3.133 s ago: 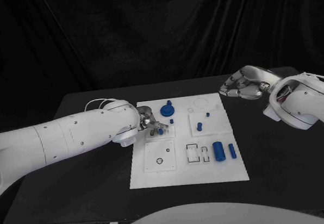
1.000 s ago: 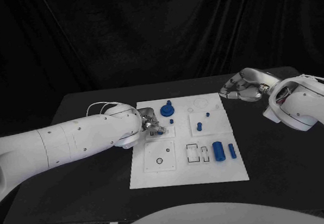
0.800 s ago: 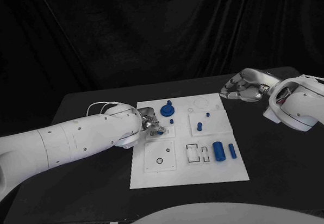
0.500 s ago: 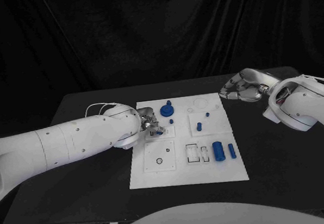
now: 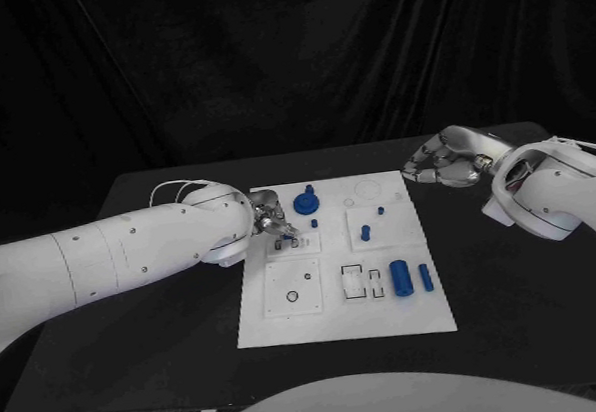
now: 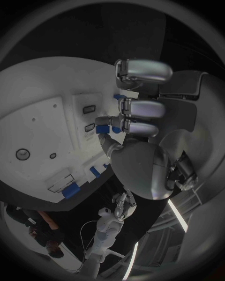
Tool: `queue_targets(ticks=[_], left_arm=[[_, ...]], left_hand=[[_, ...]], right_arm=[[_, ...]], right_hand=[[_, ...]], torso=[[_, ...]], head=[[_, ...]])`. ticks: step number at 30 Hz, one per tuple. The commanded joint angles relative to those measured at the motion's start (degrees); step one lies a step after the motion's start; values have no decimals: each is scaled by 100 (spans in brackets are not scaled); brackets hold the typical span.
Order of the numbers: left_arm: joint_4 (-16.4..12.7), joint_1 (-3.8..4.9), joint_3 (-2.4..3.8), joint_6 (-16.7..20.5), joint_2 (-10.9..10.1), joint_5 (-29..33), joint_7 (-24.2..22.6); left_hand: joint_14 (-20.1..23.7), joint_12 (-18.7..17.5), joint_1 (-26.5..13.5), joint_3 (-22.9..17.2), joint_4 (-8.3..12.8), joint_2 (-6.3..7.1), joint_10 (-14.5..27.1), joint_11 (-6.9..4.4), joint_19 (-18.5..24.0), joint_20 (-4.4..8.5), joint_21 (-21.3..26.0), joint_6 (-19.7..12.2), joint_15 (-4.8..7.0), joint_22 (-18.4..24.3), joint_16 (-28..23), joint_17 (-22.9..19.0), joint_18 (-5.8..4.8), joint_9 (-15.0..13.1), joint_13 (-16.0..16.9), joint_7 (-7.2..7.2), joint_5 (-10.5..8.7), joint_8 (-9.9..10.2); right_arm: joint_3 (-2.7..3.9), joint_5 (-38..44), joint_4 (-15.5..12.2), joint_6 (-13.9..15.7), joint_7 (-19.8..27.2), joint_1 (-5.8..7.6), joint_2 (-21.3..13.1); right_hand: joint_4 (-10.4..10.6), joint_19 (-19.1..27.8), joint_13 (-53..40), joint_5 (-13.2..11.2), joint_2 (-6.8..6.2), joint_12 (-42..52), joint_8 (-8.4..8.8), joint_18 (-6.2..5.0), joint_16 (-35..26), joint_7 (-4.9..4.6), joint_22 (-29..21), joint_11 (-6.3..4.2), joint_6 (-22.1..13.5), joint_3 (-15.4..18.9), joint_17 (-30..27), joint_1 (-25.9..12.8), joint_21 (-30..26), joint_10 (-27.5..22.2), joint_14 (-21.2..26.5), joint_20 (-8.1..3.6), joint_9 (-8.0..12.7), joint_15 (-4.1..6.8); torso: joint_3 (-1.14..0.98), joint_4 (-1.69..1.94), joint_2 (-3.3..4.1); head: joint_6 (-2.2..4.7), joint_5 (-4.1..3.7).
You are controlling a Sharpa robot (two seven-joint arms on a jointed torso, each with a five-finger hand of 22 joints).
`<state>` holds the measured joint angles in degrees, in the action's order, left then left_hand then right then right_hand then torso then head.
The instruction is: Assemble the parts on the task board
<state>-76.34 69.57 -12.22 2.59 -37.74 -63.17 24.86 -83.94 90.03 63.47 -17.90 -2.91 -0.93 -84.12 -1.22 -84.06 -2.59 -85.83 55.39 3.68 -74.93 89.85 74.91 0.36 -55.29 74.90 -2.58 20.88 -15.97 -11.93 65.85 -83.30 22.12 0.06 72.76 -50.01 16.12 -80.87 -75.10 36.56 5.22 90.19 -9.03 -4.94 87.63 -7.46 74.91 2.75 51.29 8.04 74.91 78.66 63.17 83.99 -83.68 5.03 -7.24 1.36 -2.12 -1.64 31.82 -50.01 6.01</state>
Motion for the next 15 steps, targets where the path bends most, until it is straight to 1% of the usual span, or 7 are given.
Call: queue_targets(ticks=[1,3,7,11,12,14,15], left_arm=[[19,103,8,-730,30,0,-37],[66,180,8,-972,58,52,-30],[237,316,8,-1473,147,509,38],[442,381,9,-1991,255,844,131],[499,392,9,-2134,292,899,171],[597,406,9,-2344,362,975,241],[630,410,9,-2402,386,995,267]], left_hand=[[-606,-3,-14,-62,-2,42,-588,-12,-342,1,-42,26,22,-1374,15,1509,65,22,1510,-4,-71,17],[-606,-3,-30,-62,-14,51,-588,-12,-349,0,-52,47,24,-1378,15,1509,62,34,1510,-3,-114,18],[-606,-3,-30,-78,-13,55,-588,-17,-362,2,-72,78,25,-1384,15,1509,57,50,1510,7,-160,20],[-606,-3,-12,-97,3,61,-588,-20,-375,2,-90,84,25,-1391,15,1509,52,66,1510,9,-194,31],[-606,-3,-43,-96,-22,64,-588,-20,-396,3,-121,128,28,-1402,15,1509,44,94,1510,9,-313,40],[-606,-3,-56,-99,-28,73,-588,-23,-403,6,-131,158,30,-1405,15,1509,41,125,1510,14,-410,60],[-606,-3,-47,-105,-21,74,-588,-24,-403,6,-131,160,30,-1405,15,1509,41,130,1510,17,-420,64]], right_arm=[[5,28,8,-53,-103,-14,6],[5,28,12,-62,-105,-15,11],[5,28,18,-81,-110,-16,18],[5,28,23,-97,-115,-16,21],[5,28,24,-101,-117,-16,22],[5,28,24,-111,-120,-17,24],[5,28,24,-115,-122,-17,26]], right_hand=[[-13,46,-1490,39,-2,-19,18,-57,-40,-23,765,23,-10,-37,1186,56,-49,601,-535,-18,6,-21],[-13,46,-1490,39,-2,-19,18,-57,-40,-23,765,23,-10,-37,1186,56,-49,601,-535,-18,6,-21],[-13,46,-1490,39,-2,-19,18,-57,-40,-23,765,23,-10,-37,1186,56,-49,601,-535,-18,6,-21],[-13,46,-1490,39,-2,-19,18,-57,-40,-23,765,23,-10,-37,1186,56,-49,601,-535,-18,6,-21],[-13,51,-1490,40,-1,-19,20,-59,-45,-24,762,23,-11,-46,1180,64,-62,601,-533,-17,8,-22],[-13,52,-1490,39,0,-19,20,-59,-49,-24,762,23,-10,-48,1176,65,-62,601,-531,-17,8,-22],[-13,52,-1490,39,0,-19,20,-59,-49,-24,762,23,-10,-48,1176,65,-62,601,-531,-17,8,-22]], torso=[[-1,1,-2],[-1,-1,-3],[-1,-1,0],[0,1,-1],[0,-2,-1],[1,-3,0],[0,1,0]], head=[[1,-28],[1,-34],[1,-33],[1,-43],[1,-44],[1,-45],[1,-50]])
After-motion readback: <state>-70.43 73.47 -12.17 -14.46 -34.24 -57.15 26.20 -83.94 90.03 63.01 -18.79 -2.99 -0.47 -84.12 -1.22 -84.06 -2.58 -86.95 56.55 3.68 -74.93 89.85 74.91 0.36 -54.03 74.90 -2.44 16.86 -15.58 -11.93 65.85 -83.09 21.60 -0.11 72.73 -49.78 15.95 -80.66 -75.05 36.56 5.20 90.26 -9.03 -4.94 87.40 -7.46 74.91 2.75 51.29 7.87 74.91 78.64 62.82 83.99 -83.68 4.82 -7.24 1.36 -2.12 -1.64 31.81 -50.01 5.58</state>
